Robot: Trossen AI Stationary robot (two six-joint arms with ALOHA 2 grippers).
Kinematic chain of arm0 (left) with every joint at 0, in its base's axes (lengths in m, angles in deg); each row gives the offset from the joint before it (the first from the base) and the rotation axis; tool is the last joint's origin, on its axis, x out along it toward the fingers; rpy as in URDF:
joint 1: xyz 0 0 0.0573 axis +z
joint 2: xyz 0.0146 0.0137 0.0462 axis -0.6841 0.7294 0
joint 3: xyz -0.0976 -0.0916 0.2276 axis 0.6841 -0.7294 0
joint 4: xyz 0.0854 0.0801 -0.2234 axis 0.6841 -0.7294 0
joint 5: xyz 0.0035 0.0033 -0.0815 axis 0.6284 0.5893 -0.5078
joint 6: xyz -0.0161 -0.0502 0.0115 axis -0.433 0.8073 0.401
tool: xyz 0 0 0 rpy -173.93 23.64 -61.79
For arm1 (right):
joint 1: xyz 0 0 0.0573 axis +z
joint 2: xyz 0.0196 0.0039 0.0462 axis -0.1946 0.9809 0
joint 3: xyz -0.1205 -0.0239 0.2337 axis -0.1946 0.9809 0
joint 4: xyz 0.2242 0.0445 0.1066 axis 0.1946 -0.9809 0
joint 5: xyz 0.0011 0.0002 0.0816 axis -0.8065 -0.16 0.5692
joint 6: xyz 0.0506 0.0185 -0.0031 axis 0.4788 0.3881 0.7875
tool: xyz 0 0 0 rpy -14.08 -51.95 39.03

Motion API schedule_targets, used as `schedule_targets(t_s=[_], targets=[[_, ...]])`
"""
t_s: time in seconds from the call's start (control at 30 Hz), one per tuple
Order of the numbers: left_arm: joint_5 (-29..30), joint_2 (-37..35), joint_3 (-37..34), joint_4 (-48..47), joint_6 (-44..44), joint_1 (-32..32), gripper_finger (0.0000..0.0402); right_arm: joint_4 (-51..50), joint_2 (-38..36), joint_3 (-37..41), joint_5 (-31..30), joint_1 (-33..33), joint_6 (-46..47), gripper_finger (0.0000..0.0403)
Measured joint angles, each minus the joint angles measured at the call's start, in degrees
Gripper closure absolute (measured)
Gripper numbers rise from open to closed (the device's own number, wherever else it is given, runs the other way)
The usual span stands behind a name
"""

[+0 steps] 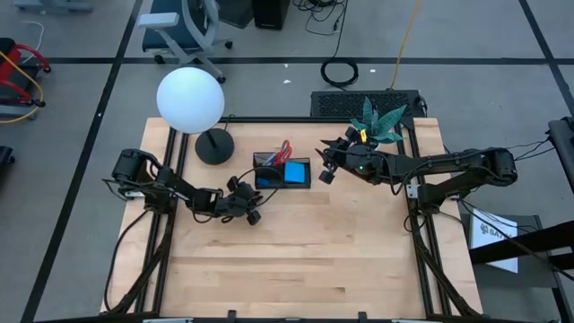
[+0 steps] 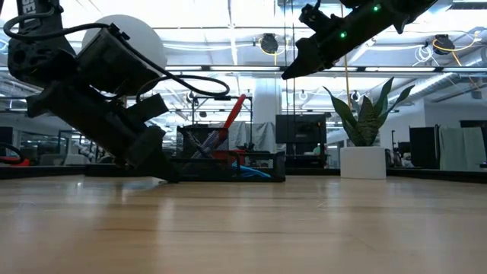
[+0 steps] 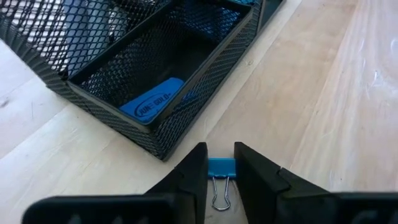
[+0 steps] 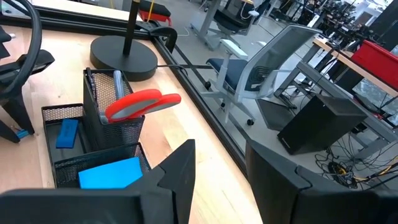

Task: Pick and place office supplies into organizer
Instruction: Put the blue binder clip into the black mesh organizer

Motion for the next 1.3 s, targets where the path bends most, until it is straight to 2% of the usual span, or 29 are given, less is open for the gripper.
schedule_targets(t_s=[0.2, 0.4, 0.7, 1.13, 1.3], targets=[[-2.79, -1.58, -0.07, 1.45, -2.29, 0.06, 0.0338, -0.04, 0.00, 0.00, -0.02, 0.00, -0.02, 0.0271], [-3.77, -5.83, -0.06, 2.32, -4.97, 0.89, 0.0320, -0.04, 0.00, 0.00, -0.02, 0.00, 0.00, 0.0271], [-3.73, -12.15, -0.02, 2.65, -11.32, 4.32, 0.0315, -0.05, 0.00, 0.00, -0.04, 0.00, 0.00, 0.0271], [-5.46, -12.68, 0.01, 2.70, -16.22, 11.54, 0.0314, -0.15, 0.00, 0.00, -0.04, 0.00, -0.02, 0.0271], [-9.70, -12.70, 0.01, 2.70, -16.70, 12.57, 0.0314, -0.17, 0.00, 0.00, -0.06, 0.00, -0.28, 0.0271]])
